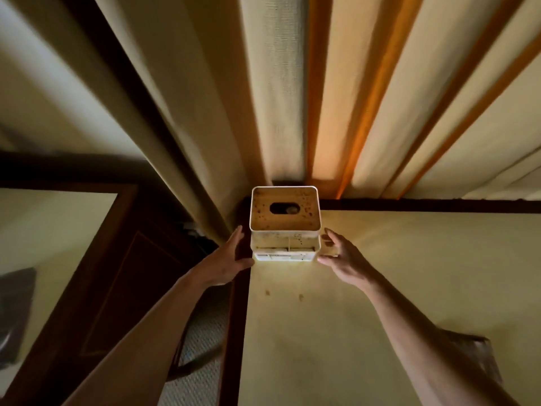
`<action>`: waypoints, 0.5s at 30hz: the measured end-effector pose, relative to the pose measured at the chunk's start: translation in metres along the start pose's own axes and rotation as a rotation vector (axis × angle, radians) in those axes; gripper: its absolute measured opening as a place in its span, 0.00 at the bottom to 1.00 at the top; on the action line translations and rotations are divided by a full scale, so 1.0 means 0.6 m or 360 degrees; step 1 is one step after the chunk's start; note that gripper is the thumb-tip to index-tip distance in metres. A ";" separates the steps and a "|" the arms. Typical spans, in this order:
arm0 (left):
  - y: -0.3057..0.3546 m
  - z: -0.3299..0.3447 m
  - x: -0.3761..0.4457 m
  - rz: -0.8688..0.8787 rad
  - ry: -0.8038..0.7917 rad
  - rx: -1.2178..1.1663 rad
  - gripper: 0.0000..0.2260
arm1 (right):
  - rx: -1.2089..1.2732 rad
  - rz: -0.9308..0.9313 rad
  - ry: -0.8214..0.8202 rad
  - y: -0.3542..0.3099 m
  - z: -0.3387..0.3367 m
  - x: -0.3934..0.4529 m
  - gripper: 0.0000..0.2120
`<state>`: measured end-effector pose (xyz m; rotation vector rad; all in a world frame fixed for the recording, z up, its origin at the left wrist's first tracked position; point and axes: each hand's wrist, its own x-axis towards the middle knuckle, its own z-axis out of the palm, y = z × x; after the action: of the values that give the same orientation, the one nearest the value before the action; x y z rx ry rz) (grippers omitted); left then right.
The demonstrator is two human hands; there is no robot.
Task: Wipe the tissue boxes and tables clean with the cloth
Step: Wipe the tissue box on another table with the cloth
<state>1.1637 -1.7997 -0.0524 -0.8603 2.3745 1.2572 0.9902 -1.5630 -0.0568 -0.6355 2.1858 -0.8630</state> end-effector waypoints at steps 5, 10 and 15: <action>-0.014 -0.014 0.025 0.0147 -0.0131 -0.0081 0.41 | 0.0117 -0.0049 -0.0128 0.008 -0.005 0.019 0.35; -0.006 -0.010 0.035 0.0197 -0.0148 -0.0152 0.34 | 0.0197 -0.0029 -0.0047 0.008 0.002 0.028 0.32; -0.008 -0.002 0.032 0.0192 -0.0121 -0.0242 0.33 | 0.0301 -0.0054 -0.0055 0.019 0.013 0.030 0.32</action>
<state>1.1520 -1.8099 -0.0650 -0.7068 2.3248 1.5064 0.9824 -1.5697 -0.0767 -0.5908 2.0383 -1.0538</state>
